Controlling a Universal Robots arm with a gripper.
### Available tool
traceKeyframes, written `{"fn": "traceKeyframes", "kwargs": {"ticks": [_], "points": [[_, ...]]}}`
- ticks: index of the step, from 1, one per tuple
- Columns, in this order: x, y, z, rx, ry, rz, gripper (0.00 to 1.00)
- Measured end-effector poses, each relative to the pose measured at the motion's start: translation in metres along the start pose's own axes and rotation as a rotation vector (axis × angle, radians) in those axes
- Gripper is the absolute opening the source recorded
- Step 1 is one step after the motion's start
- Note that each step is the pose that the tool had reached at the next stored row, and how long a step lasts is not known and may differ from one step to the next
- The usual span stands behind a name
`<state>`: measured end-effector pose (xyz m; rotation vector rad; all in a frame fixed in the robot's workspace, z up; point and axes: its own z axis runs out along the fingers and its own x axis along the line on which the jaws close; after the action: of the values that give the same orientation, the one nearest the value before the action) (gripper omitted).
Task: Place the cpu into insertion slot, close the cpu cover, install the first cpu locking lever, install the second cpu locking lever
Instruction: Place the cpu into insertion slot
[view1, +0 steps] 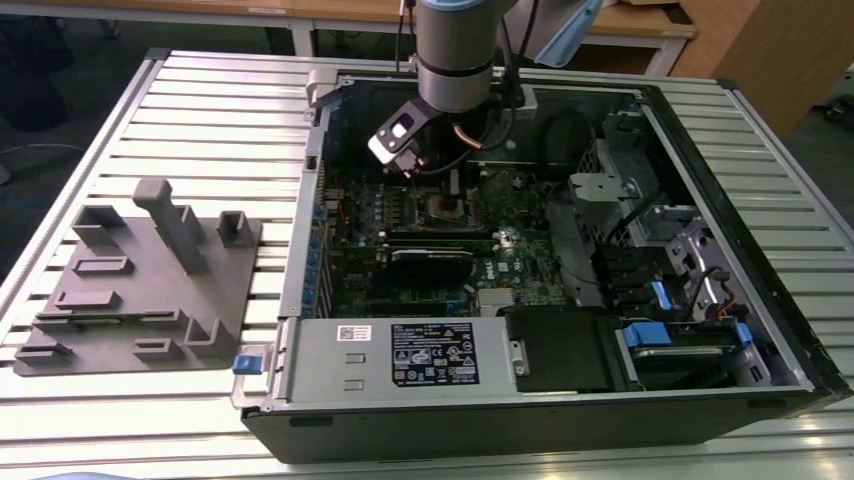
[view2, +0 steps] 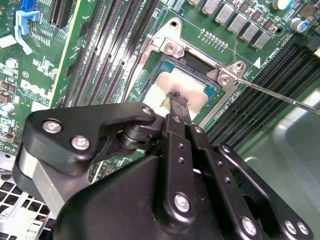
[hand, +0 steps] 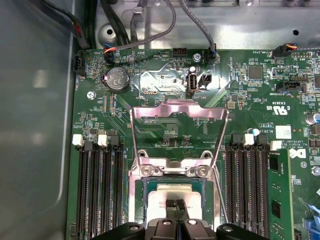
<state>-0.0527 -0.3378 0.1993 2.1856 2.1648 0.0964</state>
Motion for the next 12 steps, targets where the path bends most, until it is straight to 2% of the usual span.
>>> {"fn": "traceKeyframes", "kwargs": {"ticks": [12], "points": [[-0.0001,-0.0003,0.0023,0.0001,0.0000,0.000,0.11]]}}
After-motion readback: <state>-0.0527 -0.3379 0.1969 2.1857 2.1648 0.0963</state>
